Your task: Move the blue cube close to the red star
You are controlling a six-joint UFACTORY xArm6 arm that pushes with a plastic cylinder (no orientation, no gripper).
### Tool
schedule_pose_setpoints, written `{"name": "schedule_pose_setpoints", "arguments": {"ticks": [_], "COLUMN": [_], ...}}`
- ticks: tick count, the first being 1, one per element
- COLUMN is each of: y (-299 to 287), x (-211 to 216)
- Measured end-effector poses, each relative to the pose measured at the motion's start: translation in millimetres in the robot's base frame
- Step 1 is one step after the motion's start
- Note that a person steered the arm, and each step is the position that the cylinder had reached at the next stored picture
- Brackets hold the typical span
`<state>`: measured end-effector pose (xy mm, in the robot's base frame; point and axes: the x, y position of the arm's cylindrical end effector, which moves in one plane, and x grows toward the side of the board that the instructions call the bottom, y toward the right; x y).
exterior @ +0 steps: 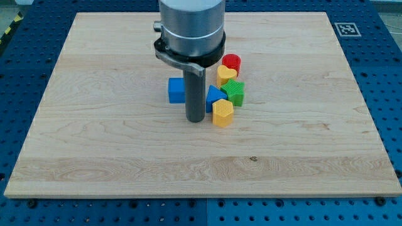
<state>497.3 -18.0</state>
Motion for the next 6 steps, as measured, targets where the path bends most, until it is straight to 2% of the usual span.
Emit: {"name": "schedule_pose_setpoints", "arguments": {"ticks": [2,6], "y": [-29.9,-0.7], "x": [0.5,-72.8]}}
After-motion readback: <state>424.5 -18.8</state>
